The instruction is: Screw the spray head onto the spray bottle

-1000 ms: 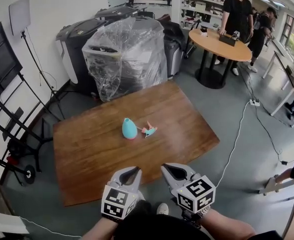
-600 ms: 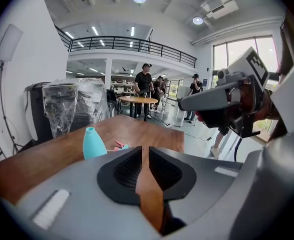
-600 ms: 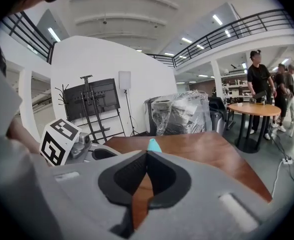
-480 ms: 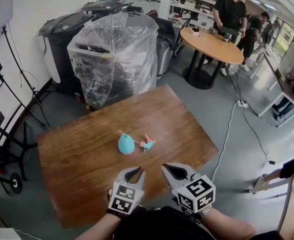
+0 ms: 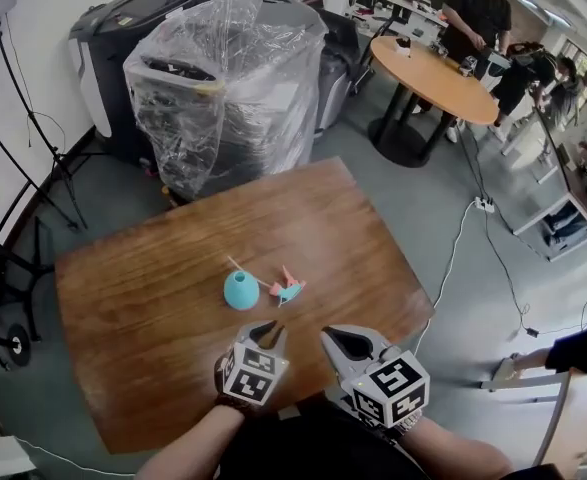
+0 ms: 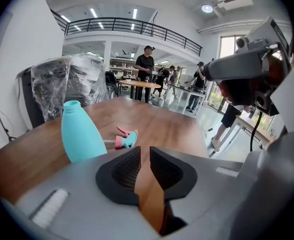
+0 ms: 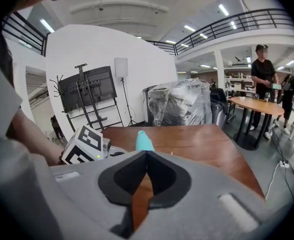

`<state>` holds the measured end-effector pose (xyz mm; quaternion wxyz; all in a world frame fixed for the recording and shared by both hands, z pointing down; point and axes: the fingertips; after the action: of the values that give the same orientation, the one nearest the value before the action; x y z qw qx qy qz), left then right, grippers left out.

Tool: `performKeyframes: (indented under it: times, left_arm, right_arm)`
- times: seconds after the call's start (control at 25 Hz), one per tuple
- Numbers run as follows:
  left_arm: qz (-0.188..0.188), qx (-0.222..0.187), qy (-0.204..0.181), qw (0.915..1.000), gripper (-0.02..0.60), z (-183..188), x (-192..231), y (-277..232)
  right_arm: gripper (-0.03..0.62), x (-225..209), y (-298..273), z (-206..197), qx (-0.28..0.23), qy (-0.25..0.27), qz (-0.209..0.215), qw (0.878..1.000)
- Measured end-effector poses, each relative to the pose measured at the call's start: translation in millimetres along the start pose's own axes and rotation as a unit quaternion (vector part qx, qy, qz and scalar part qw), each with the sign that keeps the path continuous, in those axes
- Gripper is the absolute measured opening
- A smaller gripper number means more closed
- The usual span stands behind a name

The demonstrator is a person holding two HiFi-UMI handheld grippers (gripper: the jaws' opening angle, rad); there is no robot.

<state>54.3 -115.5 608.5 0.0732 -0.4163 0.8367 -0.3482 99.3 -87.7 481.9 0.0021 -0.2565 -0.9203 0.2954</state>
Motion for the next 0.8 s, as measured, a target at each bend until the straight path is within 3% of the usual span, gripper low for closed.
performKeyframes:
  times: [0.44,0.8]
  left_arm:
    - [0.076,0.068,0.003,0.9948,0.074,-13.9,30.9,-61.2]
    - [0.097,0.097,0.003,0.9906,0.074,-21.8,40.9,-81.3]
  right_arm:
    - [-0.009,-38.9,-11.3,-10.9,0.038,0.035,0.077,0.996]
    - [-0.009,-57.5,-14.0,-11.9,0.046,0.047,0.100,0.993]
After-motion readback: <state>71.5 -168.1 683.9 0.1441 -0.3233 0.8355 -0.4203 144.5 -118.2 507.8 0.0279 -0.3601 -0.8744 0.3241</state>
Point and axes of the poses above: the fingertips, and each gripper's own axes: y backward along the fingers, x to its left, z out of its top, and after that the axes turned 1 degree about y, right-handed
